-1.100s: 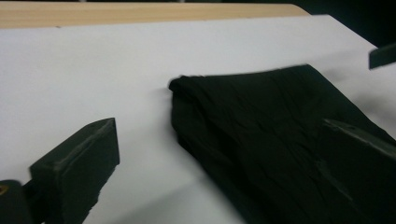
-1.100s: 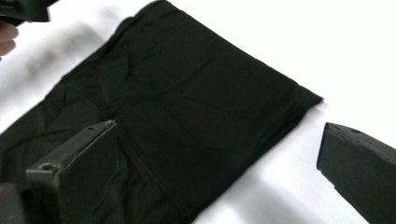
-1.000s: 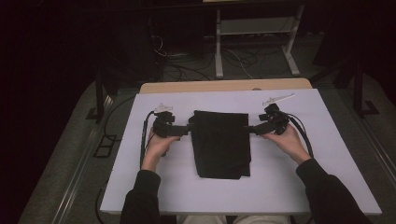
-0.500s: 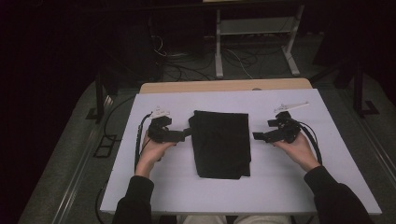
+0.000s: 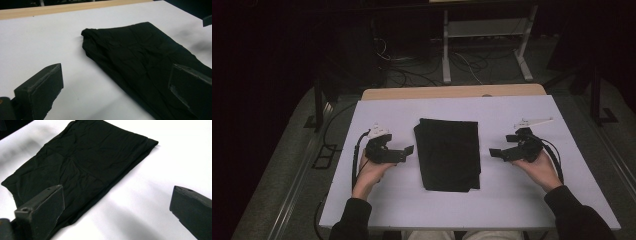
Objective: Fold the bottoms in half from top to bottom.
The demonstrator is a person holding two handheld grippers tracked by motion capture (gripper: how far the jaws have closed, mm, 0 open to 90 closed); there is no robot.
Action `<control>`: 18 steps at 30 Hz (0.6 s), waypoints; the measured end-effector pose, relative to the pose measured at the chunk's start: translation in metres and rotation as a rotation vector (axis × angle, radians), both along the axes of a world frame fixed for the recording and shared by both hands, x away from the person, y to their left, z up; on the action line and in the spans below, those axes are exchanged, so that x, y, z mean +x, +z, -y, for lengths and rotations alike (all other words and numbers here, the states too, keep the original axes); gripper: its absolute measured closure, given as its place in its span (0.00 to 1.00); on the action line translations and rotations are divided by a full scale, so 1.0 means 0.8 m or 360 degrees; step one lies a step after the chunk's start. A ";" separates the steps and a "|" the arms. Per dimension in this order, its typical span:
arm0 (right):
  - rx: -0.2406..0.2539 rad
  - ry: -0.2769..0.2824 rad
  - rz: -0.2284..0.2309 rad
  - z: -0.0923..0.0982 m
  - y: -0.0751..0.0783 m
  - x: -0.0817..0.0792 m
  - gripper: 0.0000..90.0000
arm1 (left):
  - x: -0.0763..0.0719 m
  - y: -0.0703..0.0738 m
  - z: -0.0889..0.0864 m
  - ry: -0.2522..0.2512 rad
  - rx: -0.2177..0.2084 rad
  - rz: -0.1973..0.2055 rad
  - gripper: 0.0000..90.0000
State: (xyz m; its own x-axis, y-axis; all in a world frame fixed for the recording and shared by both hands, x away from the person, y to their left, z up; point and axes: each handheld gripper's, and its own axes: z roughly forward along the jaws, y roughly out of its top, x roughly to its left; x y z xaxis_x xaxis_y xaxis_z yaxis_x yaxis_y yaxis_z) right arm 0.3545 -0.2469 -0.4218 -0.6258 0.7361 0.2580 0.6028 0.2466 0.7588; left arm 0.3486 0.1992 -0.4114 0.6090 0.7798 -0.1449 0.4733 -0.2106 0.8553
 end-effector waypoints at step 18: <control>0.0026 -0.0033 0.0059 0.025 -0.009 -0.065 0.00 | -0.046 -0.011 -0.007 -0.0031 -0.0004 0.0052 0.00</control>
